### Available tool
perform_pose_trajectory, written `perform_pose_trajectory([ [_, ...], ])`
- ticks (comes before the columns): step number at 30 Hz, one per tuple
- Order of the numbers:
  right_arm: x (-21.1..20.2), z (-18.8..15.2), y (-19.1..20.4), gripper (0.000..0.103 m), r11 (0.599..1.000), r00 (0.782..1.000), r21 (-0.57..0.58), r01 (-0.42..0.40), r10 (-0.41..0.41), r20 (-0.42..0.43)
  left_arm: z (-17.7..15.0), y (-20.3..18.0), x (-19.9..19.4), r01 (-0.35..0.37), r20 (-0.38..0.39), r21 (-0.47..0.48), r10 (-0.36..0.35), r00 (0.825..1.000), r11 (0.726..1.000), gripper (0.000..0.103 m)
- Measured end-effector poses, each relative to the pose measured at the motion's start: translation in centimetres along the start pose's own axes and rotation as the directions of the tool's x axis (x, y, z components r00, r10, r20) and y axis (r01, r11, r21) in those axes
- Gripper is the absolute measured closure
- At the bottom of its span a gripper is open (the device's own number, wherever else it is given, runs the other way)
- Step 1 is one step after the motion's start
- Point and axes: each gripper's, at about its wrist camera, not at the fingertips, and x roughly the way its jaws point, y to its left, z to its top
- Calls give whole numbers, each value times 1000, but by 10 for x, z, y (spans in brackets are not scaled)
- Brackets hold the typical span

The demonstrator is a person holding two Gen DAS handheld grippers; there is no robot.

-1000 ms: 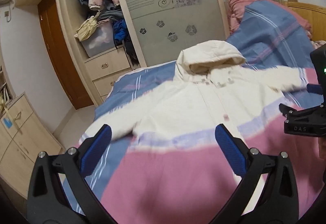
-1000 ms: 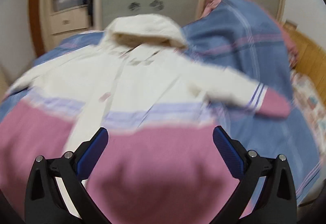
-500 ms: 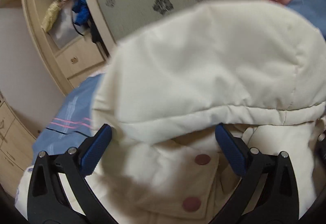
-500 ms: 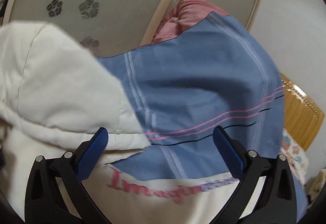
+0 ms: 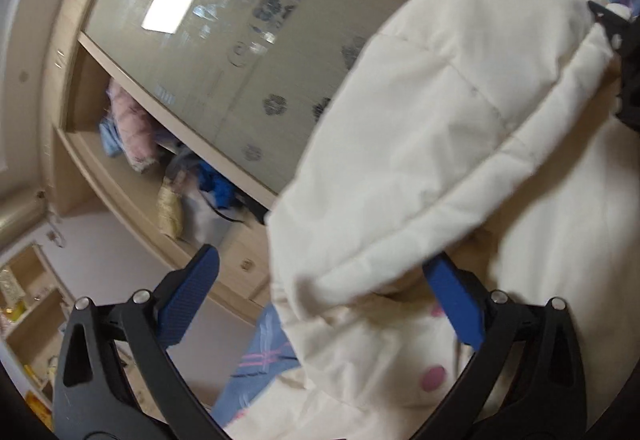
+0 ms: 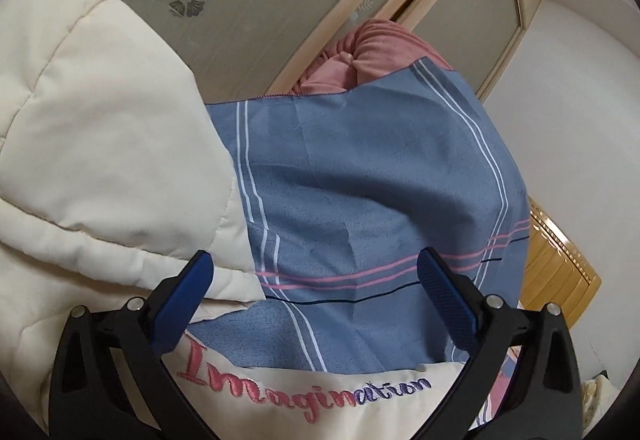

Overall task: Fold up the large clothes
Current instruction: 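Move both tools to the jacket hood and grasp its edge, then lift the hood with both tools and fold it down onto the jacket body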

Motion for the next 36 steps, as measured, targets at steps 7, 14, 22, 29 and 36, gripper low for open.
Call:
perform_pose_trajectory([
  [7,4,2,-5,58,998,998,34,60,-59,-9,-9,-5,28,-145,-52,44,147,988,988,11],
  [14,18,-4,-26,101,989,996,150,19,-6,-85,-13,9,52,-46,-137,-40,40,990,998,97],
  [22,8,-2,-30,103,981,998,192,-19,29,-51,-3,14,41,-42,-107,-51,36,994,998,98],
  [29,2,3,-33,103,977,996,199,-81,89,-28,-5,38,28,24,-88,-145,-37,995,989,99],
  [36,-7,4,-63,11,954,967,161,-254,251,37,-4,45,29,45,-101,-188,-65,993,981,99],
])
